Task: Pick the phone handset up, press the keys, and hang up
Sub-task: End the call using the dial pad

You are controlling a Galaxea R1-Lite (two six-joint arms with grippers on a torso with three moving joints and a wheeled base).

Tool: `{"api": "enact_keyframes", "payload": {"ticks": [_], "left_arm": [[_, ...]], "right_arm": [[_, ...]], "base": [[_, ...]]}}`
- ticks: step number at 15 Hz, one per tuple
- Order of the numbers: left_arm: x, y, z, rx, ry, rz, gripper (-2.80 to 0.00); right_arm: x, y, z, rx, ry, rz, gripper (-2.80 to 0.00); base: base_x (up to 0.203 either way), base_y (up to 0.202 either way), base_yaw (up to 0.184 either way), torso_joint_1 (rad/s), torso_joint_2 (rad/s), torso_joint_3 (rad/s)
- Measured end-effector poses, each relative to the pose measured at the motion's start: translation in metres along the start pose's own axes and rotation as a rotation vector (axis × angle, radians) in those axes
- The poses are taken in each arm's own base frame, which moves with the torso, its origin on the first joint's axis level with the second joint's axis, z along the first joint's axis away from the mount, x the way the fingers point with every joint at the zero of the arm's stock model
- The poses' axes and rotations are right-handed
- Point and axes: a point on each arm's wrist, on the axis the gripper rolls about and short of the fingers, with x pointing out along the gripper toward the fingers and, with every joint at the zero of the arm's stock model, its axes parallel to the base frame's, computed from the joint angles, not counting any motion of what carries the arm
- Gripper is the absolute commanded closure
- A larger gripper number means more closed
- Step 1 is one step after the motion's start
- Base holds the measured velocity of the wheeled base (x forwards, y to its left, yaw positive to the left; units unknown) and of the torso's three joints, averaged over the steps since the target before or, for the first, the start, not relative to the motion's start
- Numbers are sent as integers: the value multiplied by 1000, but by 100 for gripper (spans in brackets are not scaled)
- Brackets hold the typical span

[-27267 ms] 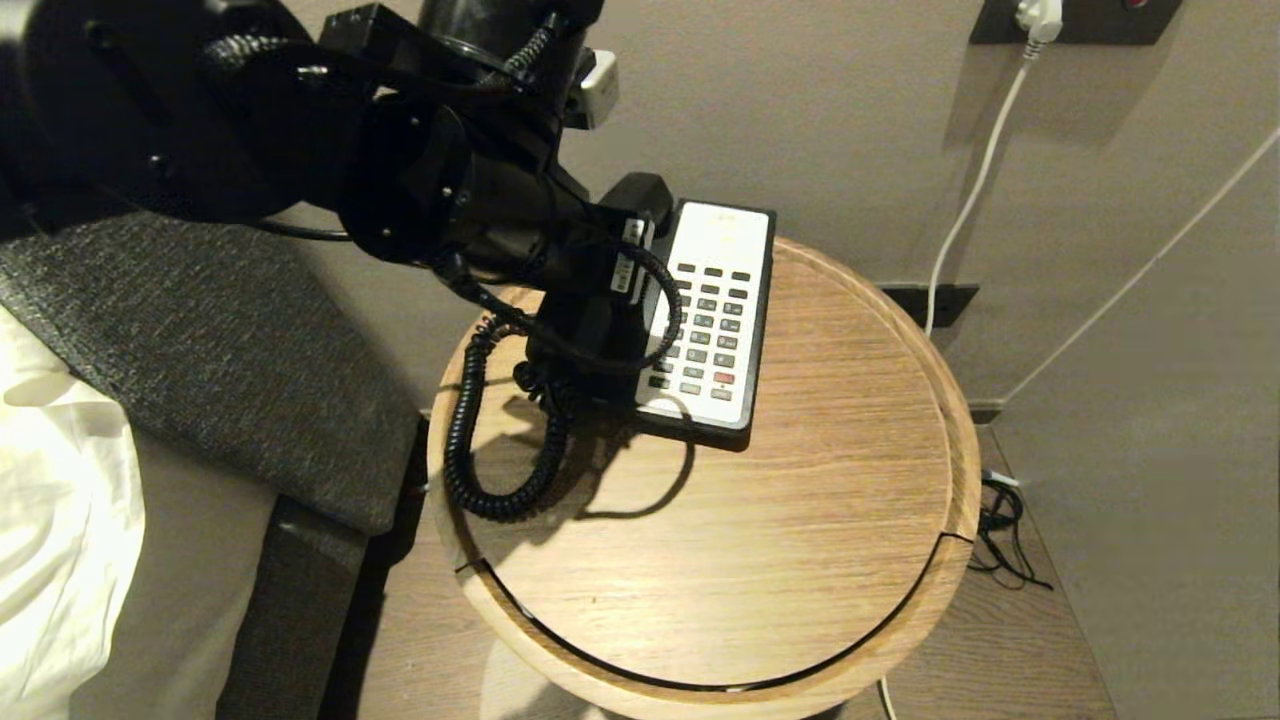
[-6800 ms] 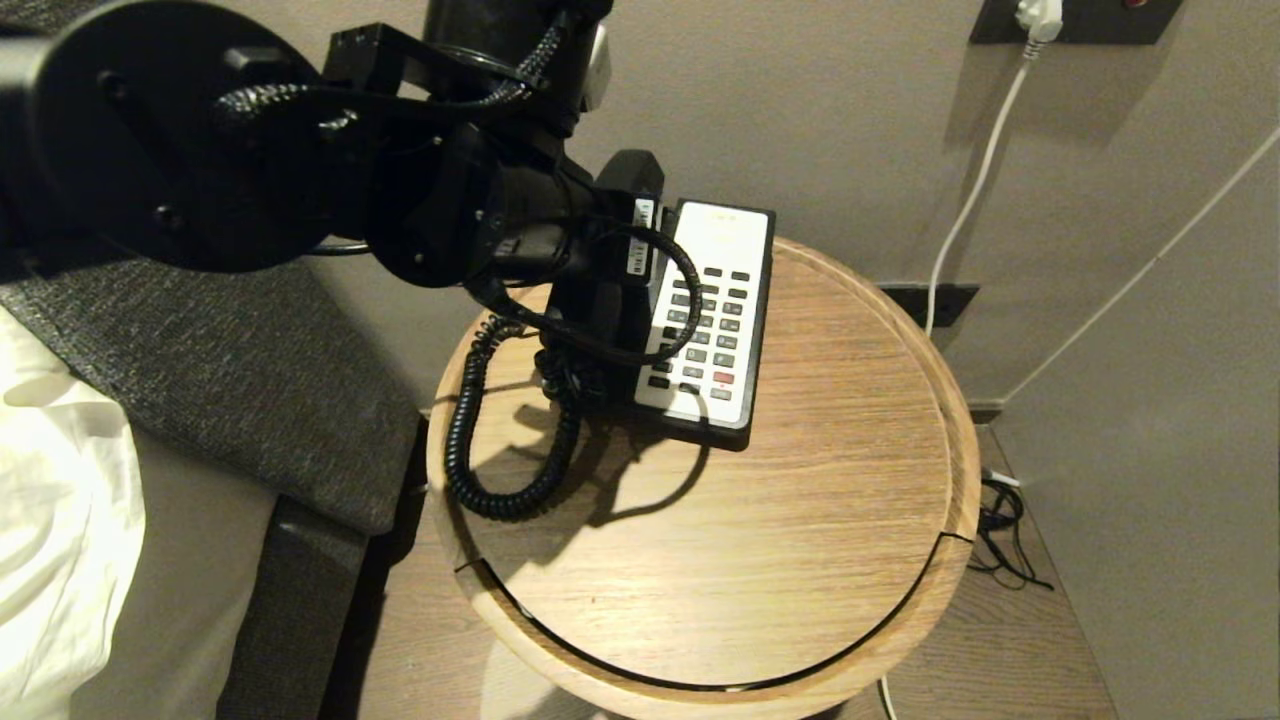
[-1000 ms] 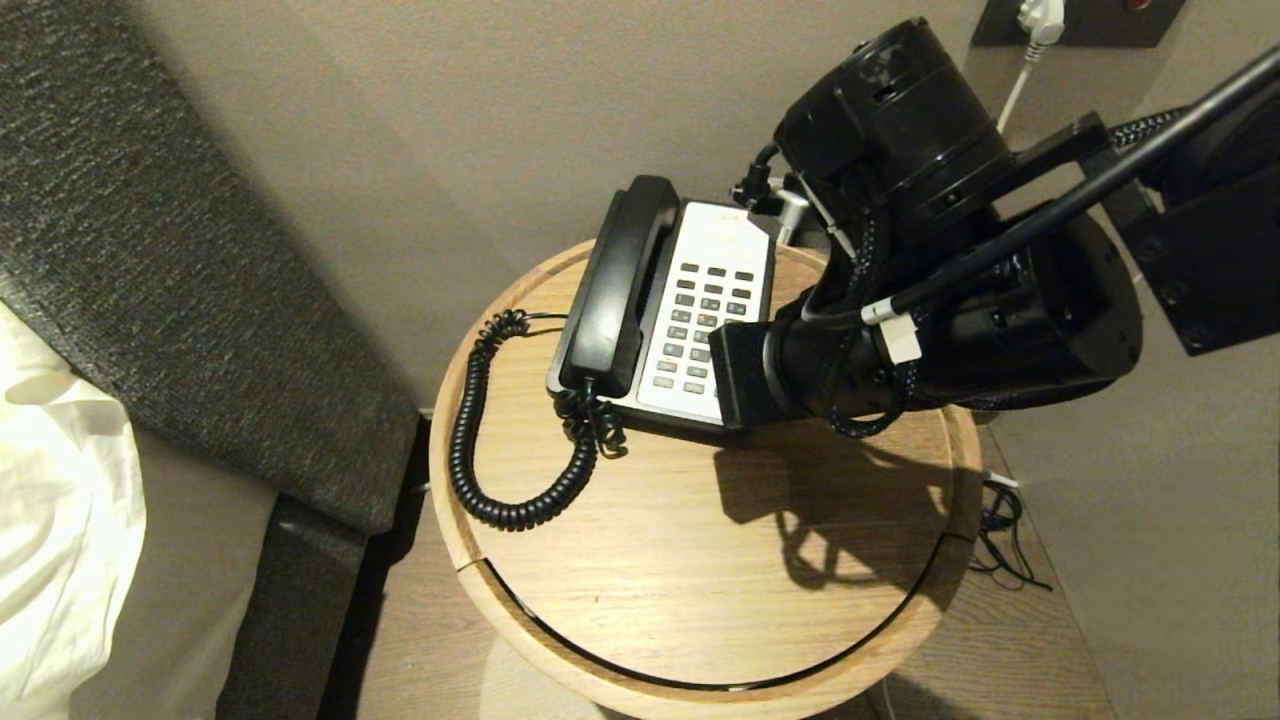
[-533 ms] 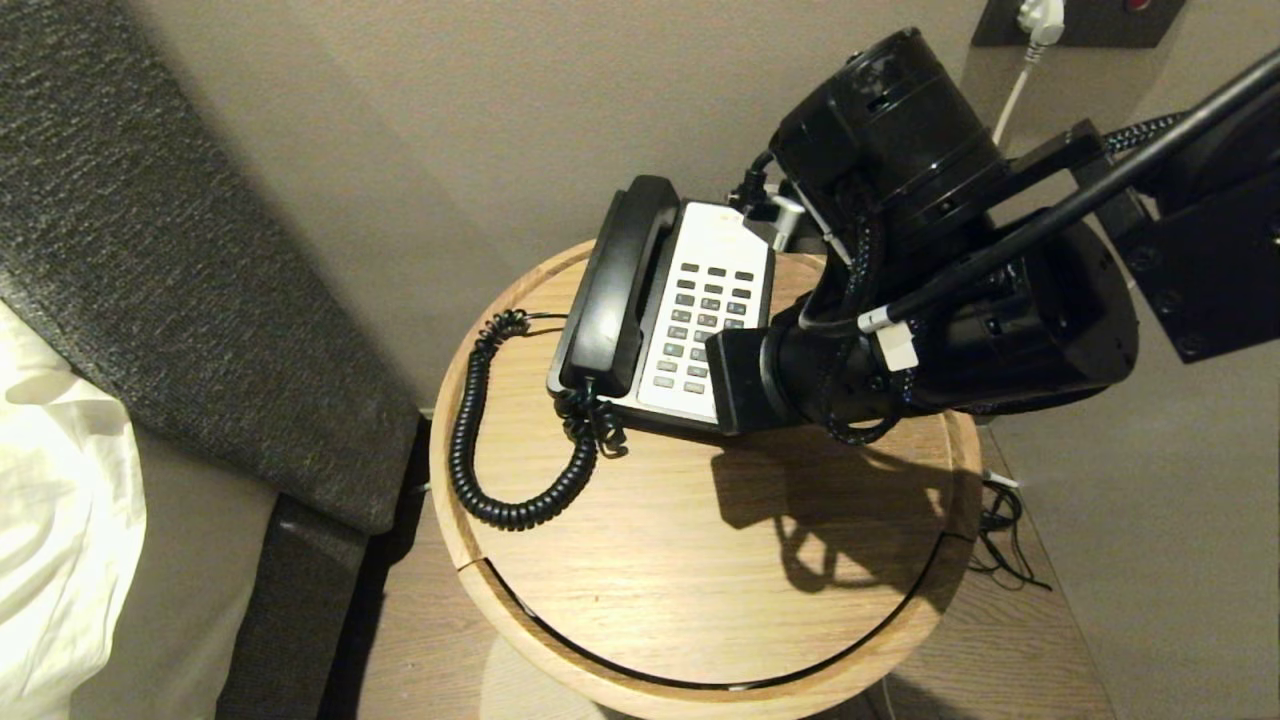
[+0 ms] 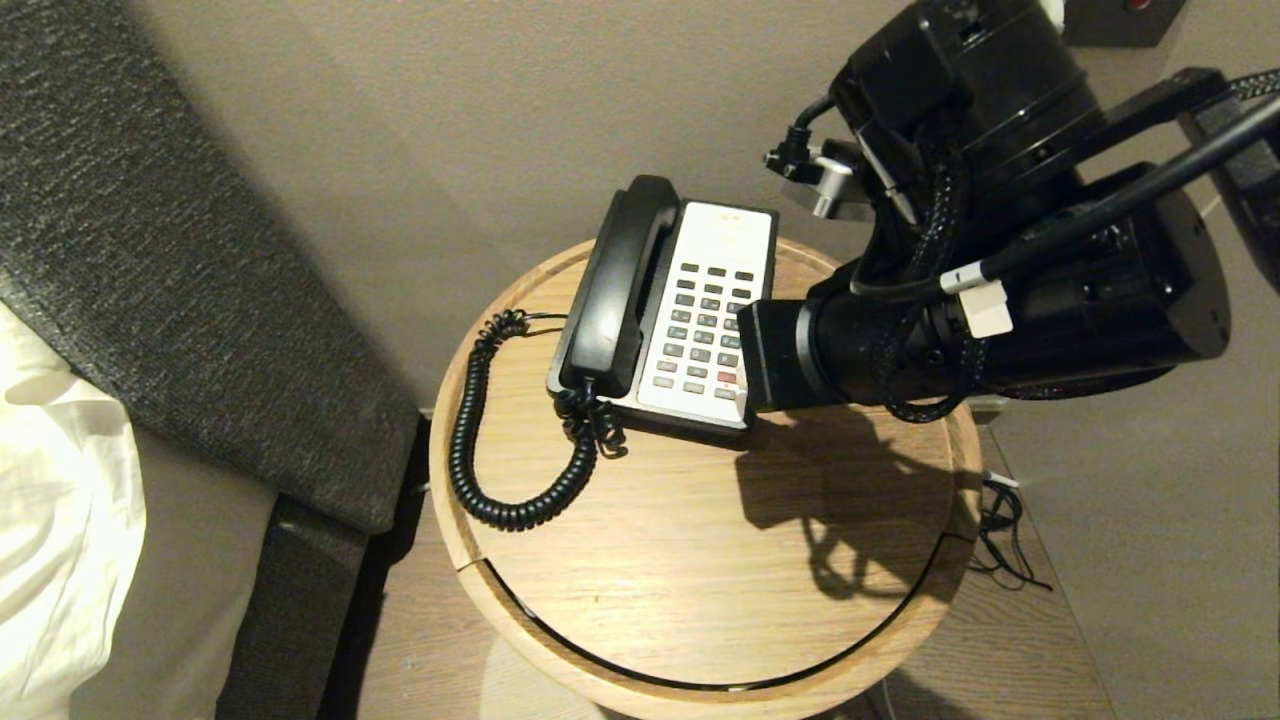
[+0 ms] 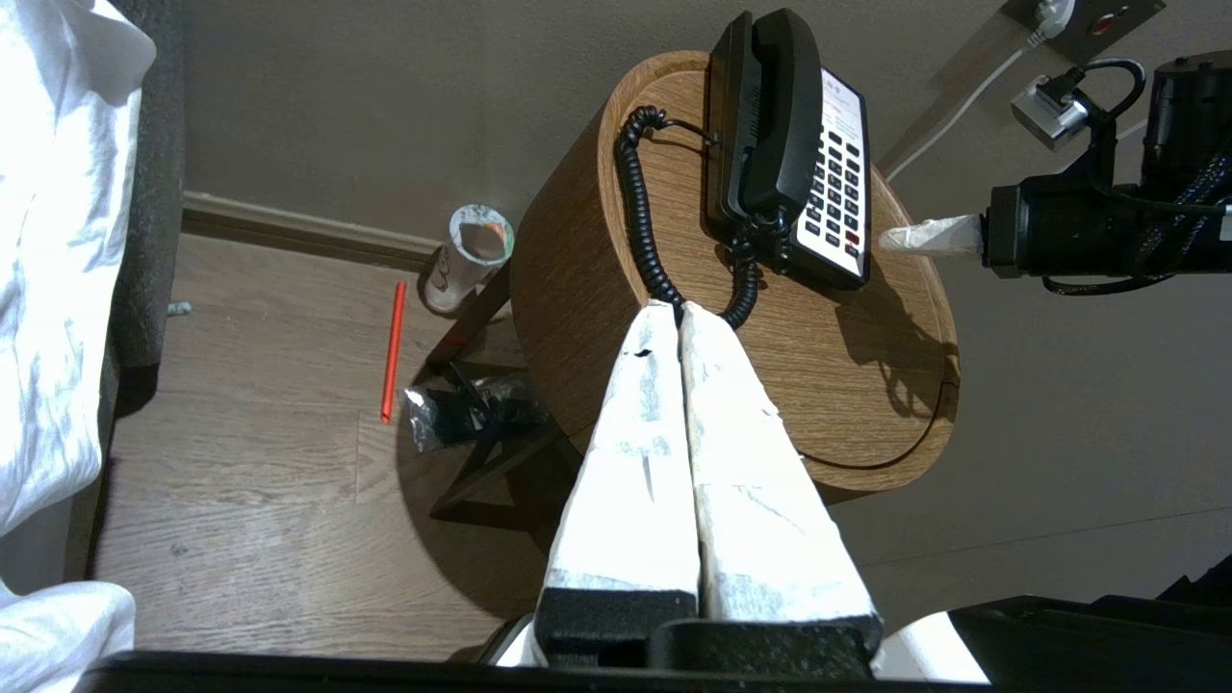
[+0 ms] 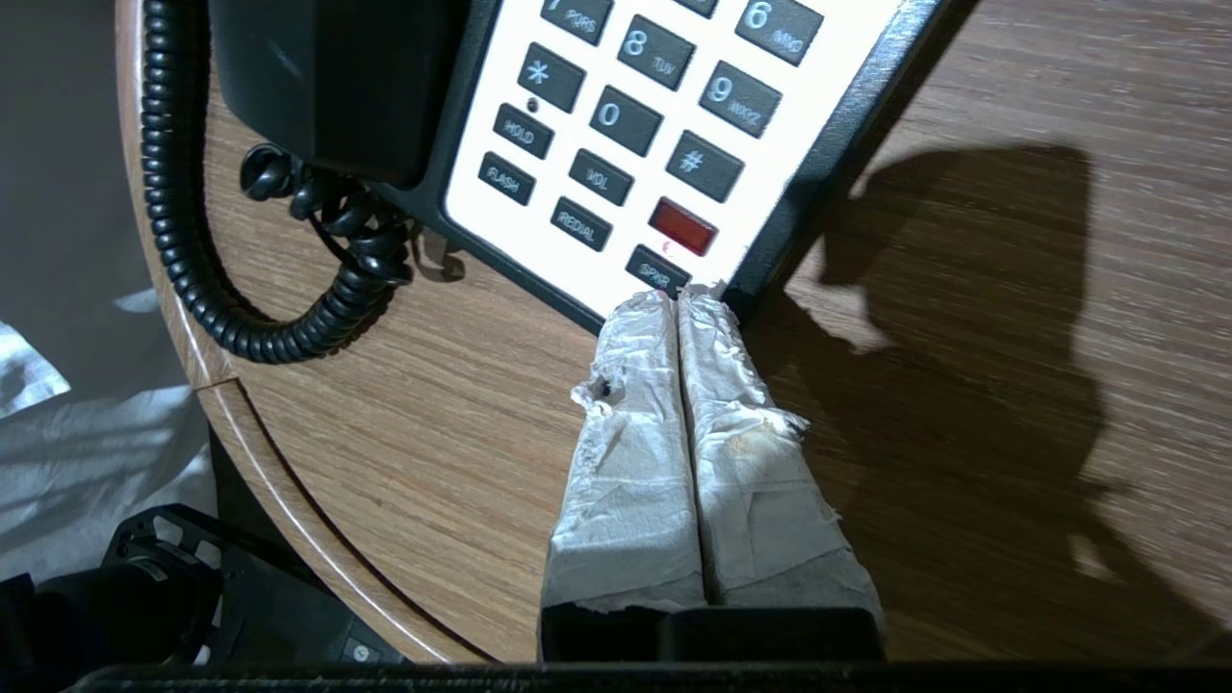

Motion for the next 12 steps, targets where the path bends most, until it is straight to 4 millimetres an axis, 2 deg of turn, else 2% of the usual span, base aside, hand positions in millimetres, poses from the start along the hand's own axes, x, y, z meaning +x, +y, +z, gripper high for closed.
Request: {"api": "enact_keyframes", "payload": {"ticks": [12], "left_arm": [[0, 0, 0, -11, -2, -2, 0]], "right_arm": [[18, 4, -3, -8, 27, -17, 0]], "base": [[0, 0, 0, 0, 0, 0]]}}
